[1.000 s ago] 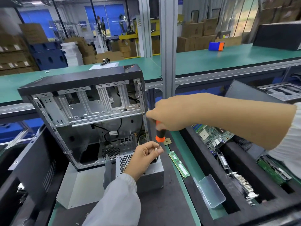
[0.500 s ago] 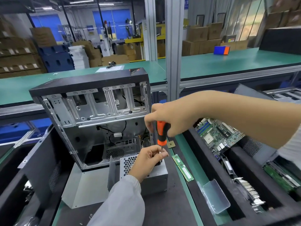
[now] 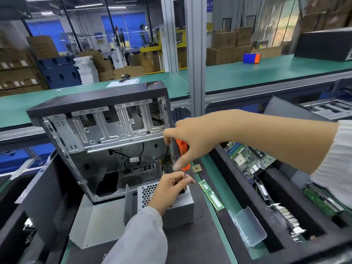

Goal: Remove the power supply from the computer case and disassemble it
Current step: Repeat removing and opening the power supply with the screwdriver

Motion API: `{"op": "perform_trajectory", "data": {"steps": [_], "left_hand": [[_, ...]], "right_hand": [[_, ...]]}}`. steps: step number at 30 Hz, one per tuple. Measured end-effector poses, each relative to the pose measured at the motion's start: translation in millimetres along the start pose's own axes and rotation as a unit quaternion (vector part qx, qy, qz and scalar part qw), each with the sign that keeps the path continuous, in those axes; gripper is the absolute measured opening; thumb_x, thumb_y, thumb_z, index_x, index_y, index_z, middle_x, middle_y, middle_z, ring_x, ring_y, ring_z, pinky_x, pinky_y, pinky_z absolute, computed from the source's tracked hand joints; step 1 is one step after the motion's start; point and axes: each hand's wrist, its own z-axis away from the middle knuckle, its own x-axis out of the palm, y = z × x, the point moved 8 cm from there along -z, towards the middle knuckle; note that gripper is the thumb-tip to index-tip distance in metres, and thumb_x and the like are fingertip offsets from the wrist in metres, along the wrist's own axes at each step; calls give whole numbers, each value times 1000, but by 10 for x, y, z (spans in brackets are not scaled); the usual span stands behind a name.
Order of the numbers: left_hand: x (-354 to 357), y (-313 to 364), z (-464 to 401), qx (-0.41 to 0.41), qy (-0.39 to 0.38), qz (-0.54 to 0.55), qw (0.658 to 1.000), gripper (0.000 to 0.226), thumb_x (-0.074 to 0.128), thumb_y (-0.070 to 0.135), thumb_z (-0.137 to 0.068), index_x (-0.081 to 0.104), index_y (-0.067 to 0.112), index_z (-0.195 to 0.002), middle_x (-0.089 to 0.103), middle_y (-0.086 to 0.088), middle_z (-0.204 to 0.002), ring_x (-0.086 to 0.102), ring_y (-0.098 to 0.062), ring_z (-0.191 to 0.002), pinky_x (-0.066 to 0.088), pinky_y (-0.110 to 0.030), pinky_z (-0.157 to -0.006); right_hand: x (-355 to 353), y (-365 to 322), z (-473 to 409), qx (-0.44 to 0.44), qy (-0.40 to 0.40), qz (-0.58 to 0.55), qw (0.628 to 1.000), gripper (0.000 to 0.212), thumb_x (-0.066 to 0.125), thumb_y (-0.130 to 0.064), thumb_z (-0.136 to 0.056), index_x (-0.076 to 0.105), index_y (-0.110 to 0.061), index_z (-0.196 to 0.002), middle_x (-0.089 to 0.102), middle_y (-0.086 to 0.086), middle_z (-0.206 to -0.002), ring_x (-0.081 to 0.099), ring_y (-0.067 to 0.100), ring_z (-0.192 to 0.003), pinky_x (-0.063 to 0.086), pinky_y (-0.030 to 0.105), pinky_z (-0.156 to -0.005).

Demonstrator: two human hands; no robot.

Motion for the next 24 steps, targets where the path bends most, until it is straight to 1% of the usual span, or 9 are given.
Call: {"op": "perform_trajectory", "data": {"steps": [4,7,9,14,17,19,20,22,24], "left_hand": [[-3,2,13,6,2,-2,1000,17,63,21,-94,77,19,-83,56,10,-64,45,-3,-58,37,-11,-60],[3,32,22,13,1,5,1000,16,65,30,-90,76,23,-81,56,-5,-67,45,-7,-59,39,-14,-61],[-5,29,12,9,2,2,1000,15,66,28,-90,76,23,-79,55,-22,-71,44,-9,-60,39,-15,-61],[-2,-13,4,-3,-3,8,1000,17,65,18,-94,75,12,-82,57,10,-64,43,-5,-55,37,-12,-57],[-21,-9,-5,2,4,-5,1000,18,64,21,-94,76,18,-81,54,9,-61,42,-3,-53,35,-9,-54],[-20,-7,-13,2,3,7,1000,18,65,21,-93,75,22,-78,55,2,-66,45,-4,-55,37,-10,-56],[-16,-10,-16,0,1,12,1000,19,65,20,-93,75,22,-77,57,-1,-68,46,-5,-57,38,-11,-57],[-13,-14,-20,-1,0,8,1000,20,66,19,-93,74,23,-75,59,0,-71,47,-5,-59,39,-11,-58],[-20,-16,-24,2,0,4,1000,19,66,22,-93,74,23,-75,60,1,-70,47,-6,-59,38,-11,-58]], "right_hand": [[-53,50,-66,81,84,68,991,63,32,-70,-90,53,-10,-89,64,9,-66,67,23,-54,51,29,-53],[3,21,-116,35,34,71,996,19,43,-29,-99,52,-13,-105,63,11,-97,66,28,-78,55,37,-65],[32,7,-68,2,-23,22,999,28,50,-13,-91,47,-22,-118,53,8,-108,59,23,-78,50,33,-61],[-26,58,-14,72,42,18,996,58,53,-68,-82,43,-15,-103,54,5,-78,66,21,-54,55,31,-51],[-68,31,-75,75,106,104,986,43,48,-53,-94,46,-11,-94,51,6,-76,58,20,-59,45,31,-48],[2,36,-106,48,34,56,997,19,55,-23,-93,47,-14,-107,56,9,-92,64,27,-75,56,39,-61],[31,44,-101,35,-5,20,999,26,56,-13,-89,46,-17,-112,54,9,-100,65,29,-80,58,40,-66],[31,72,-80,25,-35,-31,999,35,64,-18,-85,43,-22,-112,49,7,-102,66,25,-72,59,35,-61],[-9,66,-35,44,-8,-58,997,49,68,-50,-82,36,-22,-107,50,4,-85,65,16,-47,54,27,-45]]}}
